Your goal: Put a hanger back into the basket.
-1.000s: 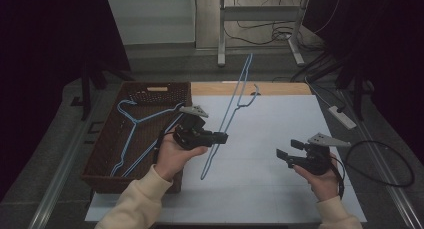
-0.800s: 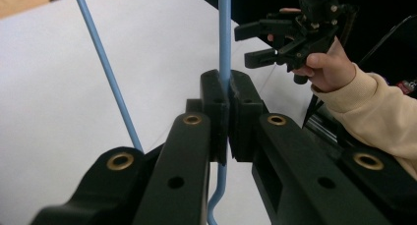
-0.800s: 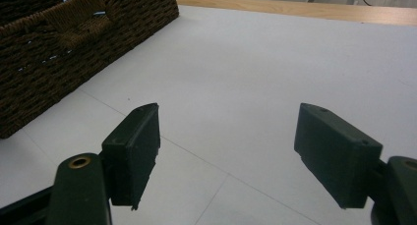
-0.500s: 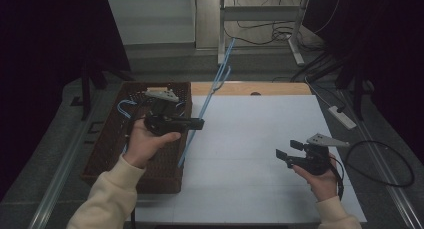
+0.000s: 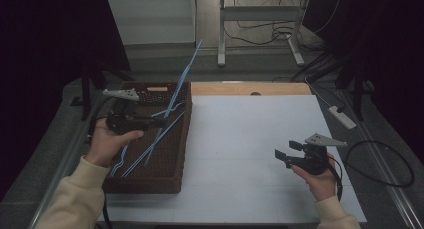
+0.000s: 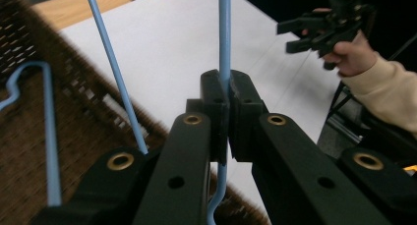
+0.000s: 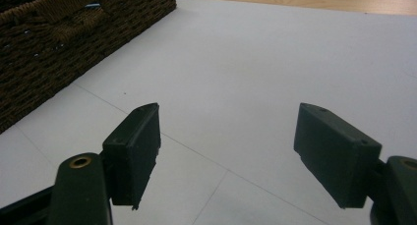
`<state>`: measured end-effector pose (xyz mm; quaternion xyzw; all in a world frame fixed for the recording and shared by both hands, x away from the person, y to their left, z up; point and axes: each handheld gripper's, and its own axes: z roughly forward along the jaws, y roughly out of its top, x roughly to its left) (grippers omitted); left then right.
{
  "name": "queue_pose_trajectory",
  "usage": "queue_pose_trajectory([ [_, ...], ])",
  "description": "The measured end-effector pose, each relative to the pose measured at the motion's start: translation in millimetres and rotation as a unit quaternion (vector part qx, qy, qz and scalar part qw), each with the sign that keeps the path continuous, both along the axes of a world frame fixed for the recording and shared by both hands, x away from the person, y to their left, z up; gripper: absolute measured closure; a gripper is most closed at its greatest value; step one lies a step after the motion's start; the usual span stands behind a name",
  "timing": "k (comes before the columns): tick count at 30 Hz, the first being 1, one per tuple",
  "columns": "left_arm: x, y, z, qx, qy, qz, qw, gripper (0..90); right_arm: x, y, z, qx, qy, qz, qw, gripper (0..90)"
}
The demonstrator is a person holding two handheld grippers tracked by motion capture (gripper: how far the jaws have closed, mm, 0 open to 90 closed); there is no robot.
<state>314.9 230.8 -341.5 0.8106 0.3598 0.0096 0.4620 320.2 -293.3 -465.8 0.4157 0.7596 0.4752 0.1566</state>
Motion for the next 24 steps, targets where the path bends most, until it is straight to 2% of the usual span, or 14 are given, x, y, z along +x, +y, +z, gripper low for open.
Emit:
queue_pose_trajectory([
  [7,1.5,32.3,-17.0,0.014,0.016,0.009,0.9997,87.3,0.9,0.7,-1.1,-0.001,0.002,-0.001,1.0000,26.3],
  [9,1.7,35.3,-19.4,0.015,0.019,0.009,0.9997,87.3,1.0,0.7,-1.1,-0.001,0.002,0.000,1.0000,26.3],
  [16,5.1,50.8,-36.1,0.040,0.039,0.001,0.9984,87.3,1.4,1.0,-2.1,-0.003,0.002,0.000,1.0000,26.3],
  [24,7.9,60.9,-52.4,0.052,0.060,0.007,0.9968,87.3,1.5,1.2,-2.8,-0.003,0.004,0.000,1.0000,26.3],
])
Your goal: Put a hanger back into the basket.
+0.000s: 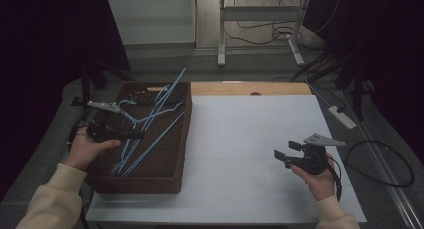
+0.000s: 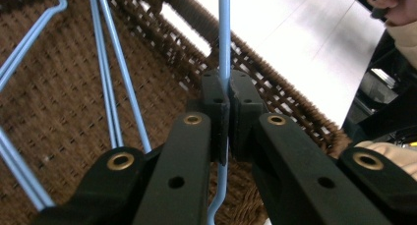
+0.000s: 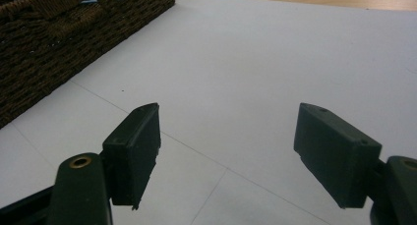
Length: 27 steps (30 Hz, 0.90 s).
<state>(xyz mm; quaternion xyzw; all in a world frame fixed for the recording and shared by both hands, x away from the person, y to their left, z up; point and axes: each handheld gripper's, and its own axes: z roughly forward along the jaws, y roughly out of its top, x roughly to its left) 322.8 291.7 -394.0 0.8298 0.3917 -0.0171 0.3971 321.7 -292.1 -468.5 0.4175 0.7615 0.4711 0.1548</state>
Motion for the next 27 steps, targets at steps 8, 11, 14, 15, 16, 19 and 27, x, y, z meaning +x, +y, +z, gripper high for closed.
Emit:
queue_pose_trajectory([
  [8,2.8,5.6,-19.9,0.020,0.032,-0.005,0.9993,87.3,0.0,0.3,-0.5,-0.003,0.000,0.001,1.0000,26.3],
  [11,3.8,5.3,-25.9,0.026,0.042,-0.007,0.9988,87.3,0.3,0.8,-1.2,-0.003,0.002,0.000,1.0000,26.3],
  [14,5.2,4.4,-31.3,0.032,0.051,-0.008,0.9982,87.3,0.1,1.6,-1.4,-0.005,0.001,0.001,1.0000,26.3],
  [15,6.1,4.5,-33.8,0.033,0.054,-0.005,0.9980,87.3,0.2,1.5,-1.4,-0.005,0.002,0.001,1.0000,26.3],
  [16,7.1,4.9,-35.8,0.035,0.057,-0.002,0.9978,87.3,0.3,1.4,-1.5,-0.004,0.002,0.001,1.0000,26.3],
  [19,9.4,7.0,-41.3,0.039,0.065,0.010,0.9971,87.3,0.4,1.1,-1.8,-0.004,0.003,0.000,1.0000,26.3],
  [27,12.3,15.9,-54.7,0.077,0.072,0.089,0.9905,87.0,0.9,0.5,-2.6,-0.005,0.005,-0.002,1.0000,26.3],
])
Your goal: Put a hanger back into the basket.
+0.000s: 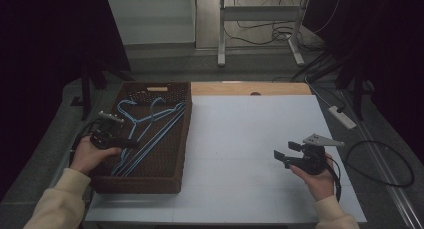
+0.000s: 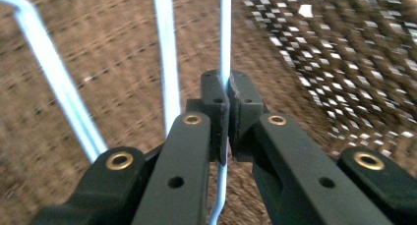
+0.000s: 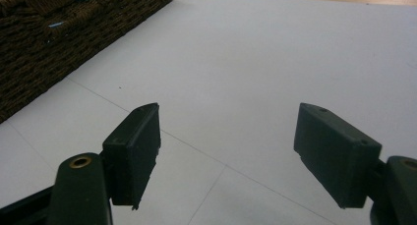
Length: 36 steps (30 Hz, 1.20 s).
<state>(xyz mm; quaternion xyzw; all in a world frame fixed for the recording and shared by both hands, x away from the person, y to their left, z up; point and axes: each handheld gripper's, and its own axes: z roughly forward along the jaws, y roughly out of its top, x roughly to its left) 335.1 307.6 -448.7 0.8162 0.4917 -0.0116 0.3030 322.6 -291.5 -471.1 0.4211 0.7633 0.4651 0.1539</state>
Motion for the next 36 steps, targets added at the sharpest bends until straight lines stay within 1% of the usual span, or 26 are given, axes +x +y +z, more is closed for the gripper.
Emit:
queue_pose_trajectory([
  [2,0.8,3.2,-2.2,0.011,0.000,0.023,0.9997,87.0,0.1,0.2,-0.2,0.000,0.000,-0.001,1.0000,26.3],
  [3,1.1,4.0,-3.3,0.021,0.000,0.035,0.9992,86.9,0.2,0.2,-0.3,-0.001,0.000,-0.001,1.0000,26.4],
  [6,1.8,5.5,-6.6,0.047,-0.001,0.063,0.9969,86.3,0.6,0.0,-0.7,-0.001,0.002,-0.003,1.0000,26.4],
  [11,3.4,7.3,-9.6,0.051,-0.002,0.088,0.9948,84.6,0.9,0.0,-1.1,-0.001,0.003,-0.005,1.0000,26.4],
  [12,4.4,7.4,-10.2,0.063,-0.006,0.097,0.9933,82.7,1.0,-0.1,-1.3,-0.001,0.003,-0.005,1.0000,26.4],
  [13,4.4,7.4,-10.2,0.063,-0.006,0.097,0.9933,82.2,1.0,-0.1,-1.3,-0.001,0.003,-0.005,1.0000,26.4],
  [14,5.1,7.5,-10.7,0.068,-0.006,0.100,0.9926,81.4,1.1,-0.2,-1.4,-0.001,0.003,-0.006,1.0000,26.4],
  [16,6.3,7.4,-11.9,0.071,-0.008,0.112,0.9911,75.2,1.1,-0.3,-1.4,-0.001,0.004,-0.006,1.0000,26.4],
  [18,5.0,5.0,-9.7,0.087,-0.028,0.122,0.9883,62.6,1.1,-0.5,-1.3,-0.001,0.004,-0.006,1.0000,26.4],
  [19,4.1,4.4,-8.1,0.087,-0.035,0.123,0.9880,57.1,1.2,-0.7,-1.4,-0.001,0.004,-0.006,1.0000,26.4],
  [20,4.1,4.4,-8.1,0.087,-0.035,0.123,0.9880,52.3,1.2,-0.7,-1.4,-0.001,0.004,-0.006,1.0000,26.4],
  [21,0.0,1.7,-2.8,0.082,-0.058,0.123,0.9873,48.6,1.4,-1.0,-1.5,-0.001,0.004,-0.006,1.0000,26.4],
  [22,-2.4,-0.1,0.1,0.078,-0.068,0.118,0.9875,45.7,1.5,-1.1,-1.6,-0.001,0.004,-0.006,1.0000,26.4],
  [23,-2.4,-0.1,0.1,0.078,-0.068,0.118,0.9875,43.2,1.5,-1.1,-1.6,-0.001,0.004,-0.006,1.0000,26.4],
  [24,-8.7,-4.3,7.1,0.067,-0.091,0.105,0.9881,41.5,1.7,-1.5,-1.6,-0.001,0.004,-0.007,1.0000,26.4],
  [25,-8.7,-4.3,7.1,0.067,-0.091,0.105,0.9881,40.1,1.7,-1.5,-1.6,-0.001,0.004,-0.007,1.0000,26.4],
  [26,-14.9,-8.6,13.0,0.053,-0.109,0.093,0.9883,38.7,1.8,-1.9,-1.5,0.000,0.004,-0.006,1.0000,26.4],
  [27,-14.9,-8.6,13.0,0.053,-0.109,0.093,0.9883,37.8,1.8,-1.9,-1.5,0.000,0.004,-0.006,1.0000,26.4],
  [29,-20.1,-12.8,17.2,0.042,-0.123,0.084,0.9880,37.0,1.7,-2.0,-1.8,-0.001,0.005,-0.007,1.0000,26.4],
  [30,-25.6,-18.1,20.7,0.029,-0.136,0.071,0.9877,35.7,1.5,-1.7,-1.8,-0.001,0.005,-0.006,1.0000,26.4],
  [31,-25.6,-18.1,20.7,0.029,-0.136,0.071,0.9877,35.1,1.4,-1.6,-1.6,-0.002,0.004,-0.005,1.0000,26.4],
  [32,-32.5,-24.3,24.0,0.018,-0.152,0.057,0.9865,34.8,1.4,-1.4,-1.5,-0.003,0.003,-0.004,1.0000,26.4],
  [33,-32.5,-24.3,24.0,0.018,-0.152,0.057,0.9865,34.4,1.4,-1.4,-1.5,-0.003,0.003,-0.004,1.0000,26.4],
  [34,-38.3,-29.0,25.6,0.005,-0.164,0.049,0.9853,34.1,1.3,-1.6,-1.5,-0.003,0.003,-0.004,1.0000,26.4],
  [35,-38.3,-29.0,25.6,0.005,-0.164,0.049,0.9853,34.1,1.3,-1.6,-1.5,-0.003,0.003,-0.004,1.0000,26.4],
  [36,-42.2,-32.3,26.3,-0.002,-0.170,0.044,0.9844,33.9,1.1,-2.1,-1.4,-0.003,0.004,-0.005,1.0000,26.4],
])
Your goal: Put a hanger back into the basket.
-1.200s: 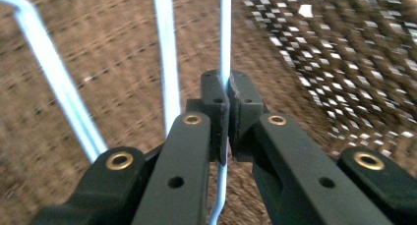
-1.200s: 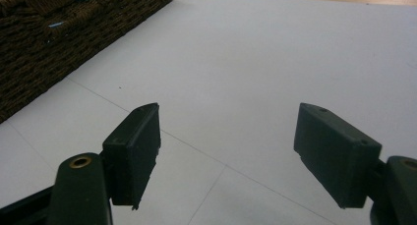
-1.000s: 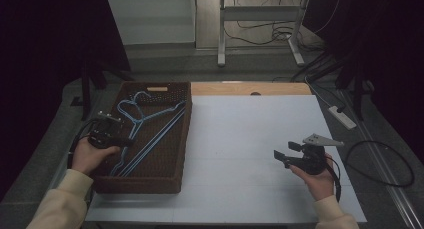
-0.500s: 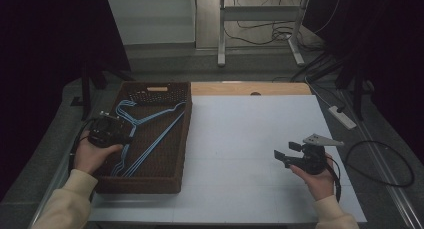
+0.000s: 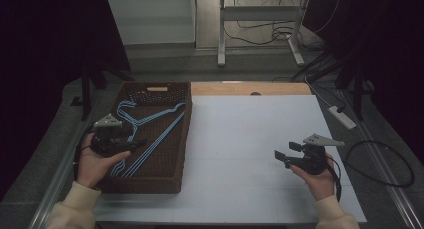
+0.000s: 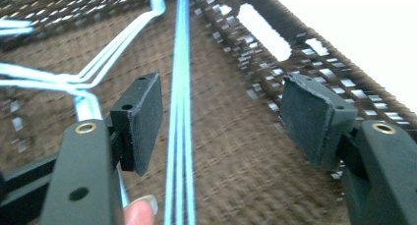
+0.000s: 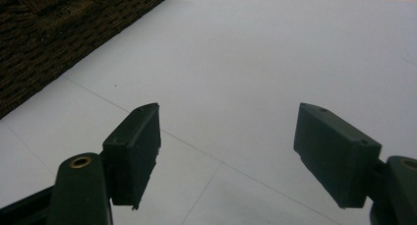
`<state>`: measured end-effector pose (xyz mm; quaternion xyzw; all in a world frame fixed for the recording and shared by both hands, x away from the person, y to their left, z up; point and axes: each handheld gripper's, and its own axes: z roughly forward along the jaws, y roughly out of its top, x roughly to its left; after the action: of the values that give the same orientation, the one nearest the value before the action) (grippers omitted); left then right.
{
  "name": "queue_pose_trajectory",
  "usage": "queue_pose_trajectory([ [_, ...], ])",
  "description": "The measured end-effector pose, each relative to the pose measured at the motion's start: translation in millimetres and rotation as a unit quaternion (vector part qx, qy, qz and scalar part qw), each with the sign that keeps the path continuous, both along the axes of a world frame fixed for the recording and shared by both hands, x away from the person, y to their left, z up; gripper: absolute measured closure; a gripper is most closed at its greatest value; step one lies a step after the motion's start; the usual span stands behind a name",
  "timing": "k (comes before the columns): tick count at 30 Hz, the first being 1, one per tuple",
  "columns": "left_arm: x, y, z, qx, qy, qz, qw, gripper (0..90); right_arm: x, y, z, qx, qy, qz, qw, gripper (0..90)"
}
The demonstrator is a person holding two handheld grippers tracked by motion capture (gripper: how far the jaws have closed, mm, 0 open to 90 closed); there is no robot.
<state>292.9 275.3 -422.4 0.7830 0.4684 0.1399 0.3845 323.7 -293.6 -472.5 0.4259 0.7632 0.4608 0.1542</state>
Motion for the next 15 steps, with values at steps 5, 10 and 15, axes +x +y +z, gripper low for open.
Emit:
queue_pose_trajectory([
  [5,-14.5,-11.9,0.5,-0.015,-0.027,-0.022,0.9993,32.6,-1.6,-1.0,1.1,0.001,-0.002,0.003,1.0000,26.4],
  [10,-32.8,-24.7,-2.1,-0.032,-0.053,-0.040,0.9973,31.8,-7.2,-3.5,1.3,0.004,-0.009,0.009,0.9999,26.4],
  [15,-41.6,-31.8,-9.4,-0.058,-0.058,-0.045,0.9956,31.7,-12.2,-7.5,2.0,0.009,-0.017,0.016,0.9997,26.4],
])
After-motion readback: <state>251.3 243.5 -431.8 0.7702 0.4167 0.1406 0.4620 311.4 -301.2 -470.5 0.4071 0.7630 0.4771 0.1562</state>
